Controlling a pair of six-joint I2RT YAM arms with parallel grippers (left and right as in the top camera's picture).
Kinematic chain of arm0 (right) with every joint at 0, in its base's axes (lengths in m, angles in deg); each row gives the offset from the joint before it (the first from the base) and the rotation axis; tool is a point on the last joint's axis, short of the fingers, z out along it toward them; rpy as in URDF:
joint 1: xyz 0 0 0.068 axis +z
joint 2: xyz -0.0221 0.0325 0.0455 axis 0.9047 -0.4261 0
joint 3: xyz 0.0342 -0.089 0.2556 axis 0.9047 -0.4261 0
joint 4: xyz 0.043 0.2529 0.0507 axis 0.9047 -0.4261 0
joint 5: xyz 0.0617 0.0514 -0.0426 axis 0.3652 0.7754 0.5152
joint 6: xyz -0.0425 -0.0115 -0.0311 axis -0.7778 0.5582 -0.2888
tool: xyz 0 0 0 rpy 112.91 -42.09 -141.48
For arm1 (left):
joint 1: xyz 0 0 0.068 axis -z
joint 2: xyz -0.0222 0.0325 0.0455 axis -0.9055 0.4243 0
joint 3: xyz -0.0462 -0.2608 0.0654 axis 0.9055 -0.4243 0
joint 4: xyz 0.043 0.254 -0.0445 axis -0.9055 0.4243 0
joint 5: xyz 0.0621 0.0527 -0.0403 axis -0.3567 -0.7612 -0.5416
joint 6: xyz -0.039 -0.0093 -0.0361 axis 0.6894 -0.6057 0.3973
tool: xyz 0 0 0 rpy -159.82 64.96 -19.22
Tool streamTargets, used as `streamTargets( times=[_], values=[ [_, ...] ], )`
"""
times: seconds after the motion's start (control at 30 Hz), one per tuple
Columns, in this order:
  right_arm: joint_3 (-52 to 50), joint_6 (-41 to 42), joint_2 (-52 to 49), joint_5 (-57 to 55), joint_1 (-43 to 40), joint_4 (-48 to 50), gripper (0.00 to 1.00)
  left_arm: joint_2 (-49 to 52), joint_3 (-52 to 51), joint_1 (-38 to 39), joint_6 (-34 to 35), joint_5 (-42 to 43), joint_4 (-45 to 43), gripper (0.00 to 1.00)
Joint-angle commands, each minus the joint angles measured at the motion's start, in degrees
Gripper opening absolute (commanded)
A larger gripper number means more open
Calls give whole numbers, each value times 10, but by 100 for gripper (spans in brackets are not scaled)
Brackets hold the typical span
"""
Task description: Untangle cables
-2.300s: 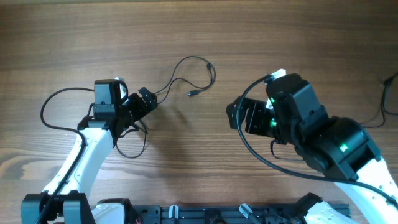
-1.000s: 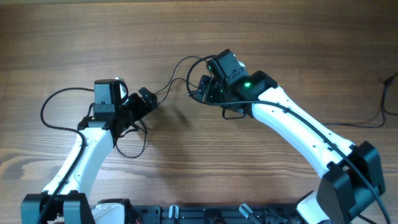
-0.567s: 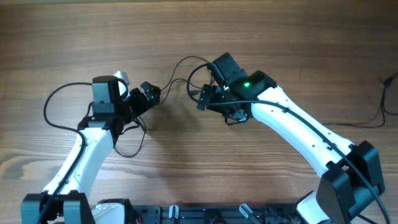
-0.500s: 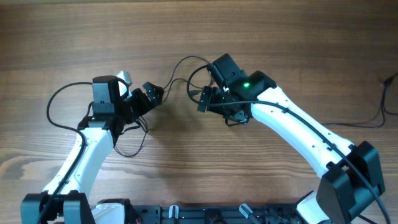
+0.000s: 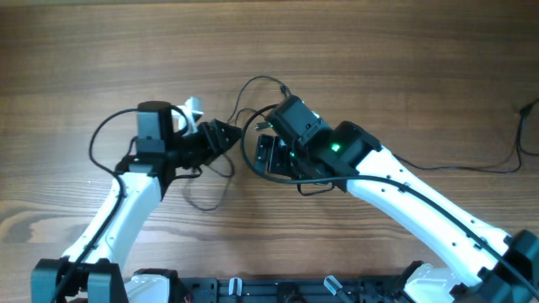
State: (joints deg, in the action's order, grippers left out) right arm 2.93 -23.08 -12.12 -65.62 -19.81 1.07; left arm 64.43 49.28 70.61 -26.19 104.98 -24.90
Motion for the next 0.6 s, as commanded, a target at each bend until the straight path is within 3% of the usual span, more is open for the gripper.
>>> streamTargets(
  times=[0.0,0.07,0.2,0.37,0.47,0.57],
  values=[
    [-2,27,42,-50,1,-23,99,1,1,66,57,24,-46,32],
    [-2,48,73,-92,1,-53,100,1,2,104,81,24,-89,25],
    [-2,52,144,-154,-3,-95,100,1,2,160,123,9,-160,24],
    [-2,51,246,-232,-16,-130,100,1,2,239,174,-32,-266,26],
    [-2,50,305,-272,-19,-146,100,1,2,305,177,-82,-325,33],
    [-2,52,324,-271,-19,-157,100,1,2,341,176,-129,-326,35]
  ],
)
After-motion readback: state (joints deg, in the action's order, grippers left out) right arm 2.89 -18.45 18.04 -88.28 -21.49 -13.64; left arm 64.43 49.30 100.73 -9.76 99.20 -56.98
